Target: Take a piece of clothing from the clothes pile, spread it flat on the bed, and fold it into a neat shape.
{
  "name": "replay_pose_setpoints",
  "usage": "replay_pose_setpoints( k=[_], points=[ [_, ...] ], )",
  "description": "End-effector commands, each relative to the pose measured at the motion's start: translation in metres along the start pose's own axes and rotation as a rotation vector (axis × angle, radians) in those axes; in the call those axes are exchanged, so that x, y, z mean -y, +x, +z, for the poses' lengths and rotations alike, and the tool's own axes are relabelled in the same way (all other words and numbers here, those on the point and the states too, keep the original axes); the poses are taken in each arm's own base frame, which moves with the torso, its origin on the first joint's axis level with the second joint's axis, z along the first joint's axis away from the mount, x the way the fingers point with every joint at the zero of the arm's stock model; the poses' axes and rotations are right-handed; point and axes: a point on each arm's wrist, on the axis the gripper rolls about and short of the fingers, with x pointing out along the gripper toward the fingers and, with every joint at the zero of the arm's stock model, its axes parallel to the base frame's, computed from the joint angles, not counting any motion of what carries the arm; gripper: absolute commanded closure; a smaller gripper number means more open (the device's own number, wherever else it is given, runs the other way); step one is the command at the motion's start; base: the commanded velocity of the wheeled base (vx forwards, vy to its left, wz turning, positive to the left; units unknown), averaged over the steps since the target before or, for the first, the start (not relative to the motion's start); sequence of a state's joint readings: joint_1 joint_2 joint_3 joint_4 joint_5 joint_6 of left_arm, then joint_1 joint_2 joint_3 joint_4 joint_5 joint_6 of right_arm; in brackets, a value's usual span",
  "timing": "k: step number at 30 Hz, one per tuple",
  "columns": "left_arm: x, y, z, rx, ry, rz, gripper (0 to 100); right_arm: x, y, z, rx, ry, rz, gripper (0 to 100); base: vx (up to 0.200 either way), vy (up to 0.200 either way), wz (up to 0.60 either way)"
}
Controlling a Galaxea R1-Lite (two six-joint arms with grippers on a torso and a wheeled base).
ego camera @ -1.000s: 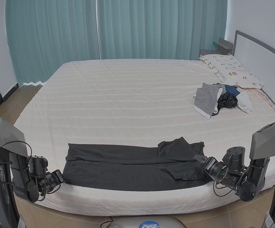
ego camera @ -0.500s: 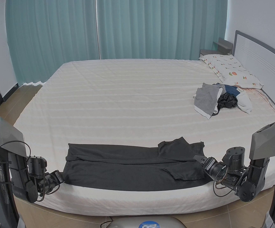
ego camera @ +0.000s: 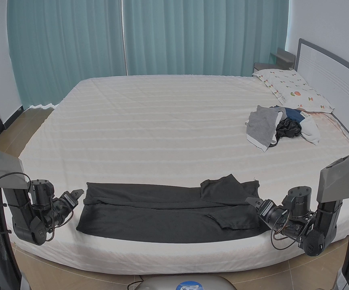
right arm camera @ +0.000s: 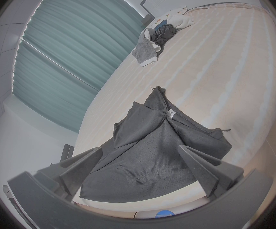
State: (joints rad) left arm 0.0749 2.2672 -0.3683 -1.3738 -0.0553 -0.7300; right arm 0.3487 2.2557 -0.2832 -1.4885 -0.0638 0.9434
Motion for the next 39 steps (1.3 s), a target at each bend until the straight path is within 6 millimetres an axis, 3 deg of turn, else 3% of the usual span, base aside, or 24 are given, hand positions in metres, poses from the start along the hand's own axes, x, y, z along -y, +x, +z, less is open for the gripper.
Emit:
replay_pose_setpoints(
  k=[1, 12, 16, 29, 37, 38, 39],
  points=[
    [0.009, 0.005, 0.003, 0.016, 0.004, -0.035, 0, 0.002, 0.001, -0.002, -0.006, 0.001, -0.006, 0, 0.0, 0.0, 0.0],
    [0.009, 0.022, -0.001, -0.043, -0.058, -0.099, 0, 0.004, 0.003, -0.005, -0.019, -0.001, -0.017, 0, 0.164, 0.0, 0.0],
    [0.007, 0.033, -0.003, -0.044, -0.052, -0.089, 0, 0.006, 0.005, -0.008, -0.028, -0.003, -0.024, 0, 0.0, 0.0, 0.0],
    [-0.006, 0.017, -0.022, -0.107, 0.038, -0.012, 0, 0.009, 0.007, -0.011, -0.029, -0.006, -0.023, 0, 0.0, 0.0, 0.0],
    [-0.008, 0.031, -0.032, -0.11, 0.06, 0.015, 0, 0.009, 0.008, -0.013, -0.035, -0.008, -0.024, 0, 0.0, 0.0, 0.0],
    [-0.009, 0.031, -0.032, -0.102, 0.062, 0.024, 100, 0.009, 0.008, -0.013, -0.035, -0.008, -0.024, 0, 0.0, 0.0, 0.0],
    [-0.009, 0.031, -0.032, -0.097, 0.066, 0.032, 100, 0.009, 0.008, -0.012, -0.034, -0.006, -0.025, 0, 0.0, 0.0, 0.0]
  ],
)
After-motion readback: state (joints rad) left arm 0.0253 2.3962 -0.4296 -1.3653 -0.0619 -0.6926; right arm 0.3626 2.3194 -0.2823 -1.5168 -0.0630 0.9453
